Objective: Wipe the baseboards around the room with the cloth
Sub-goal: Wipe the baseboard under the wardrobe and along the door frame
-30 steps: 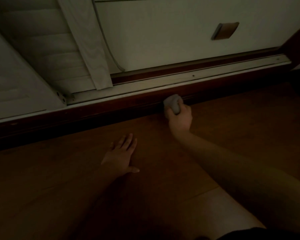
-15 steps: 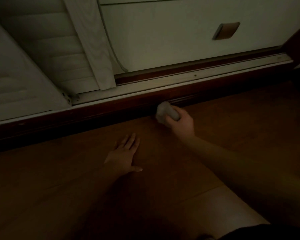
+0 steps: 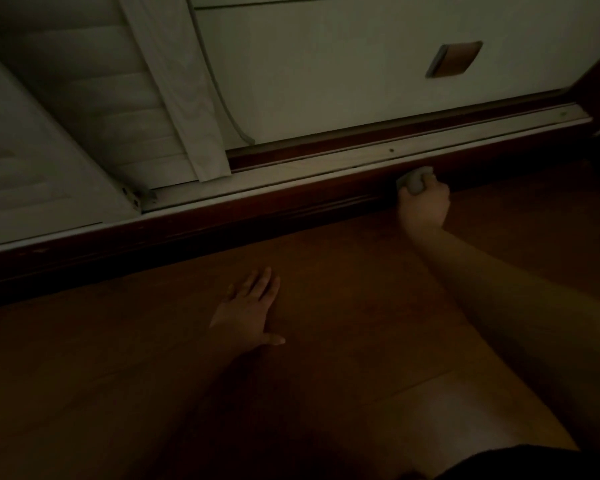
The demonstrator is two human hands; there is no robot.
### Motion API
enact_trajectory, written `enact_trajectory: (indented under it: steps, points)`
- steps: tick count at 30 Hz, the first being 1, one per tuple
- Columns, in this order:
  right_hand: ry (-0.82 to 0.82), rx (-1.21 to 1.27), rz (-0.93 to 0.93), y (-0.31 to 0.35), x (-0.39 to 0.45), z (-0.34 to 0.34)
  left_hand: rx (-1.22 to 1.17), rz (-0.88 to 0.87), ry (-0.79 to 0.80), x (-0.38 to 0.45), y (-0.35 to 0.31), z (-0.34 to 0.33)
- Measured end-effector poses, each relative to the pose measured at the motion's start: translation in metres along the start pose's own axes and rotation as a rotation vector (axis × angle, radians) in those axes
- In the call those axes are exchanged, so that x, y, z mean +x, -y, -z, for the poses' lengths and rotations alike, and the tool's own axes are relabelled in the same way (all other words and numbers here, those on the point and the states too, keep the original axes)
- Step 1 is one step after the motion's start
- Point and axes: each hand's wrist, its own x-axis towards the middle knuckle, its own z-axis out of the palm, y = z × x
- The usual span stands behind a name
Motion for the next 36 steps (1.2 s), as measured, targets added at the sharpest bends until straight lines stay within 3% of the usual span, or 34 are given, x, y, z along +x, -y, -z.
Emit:
enact_trajectory:
  steps: [6,14,25,29,36]
  points:
    - [0.073,0.055,0.096,0.028,-0.061,-0.04,0.012,0.008,0.01,0.0,-0.001,0.001]
    - [0.313,0.161,0.276,0.064,-0.13,-0.074,-0.004,0.017,0.016,-0.003,-0.005,0.005]
    - [0.502,0.244,0.406,0.037,-0.111,-0.041,-0.003,0.007,0.005,-0.003,0.005,0.001]
    - [0.443,0.272,0.312,0.002,-0.097,-0.013,0.081,-0.008,-0.046,-0.002,0.011,-0.003]
    - [0.184,0.318,0.068,-0.067,-0.049,0.022,0.139,-0.095,-0.159,0.014,0.005,0.011]
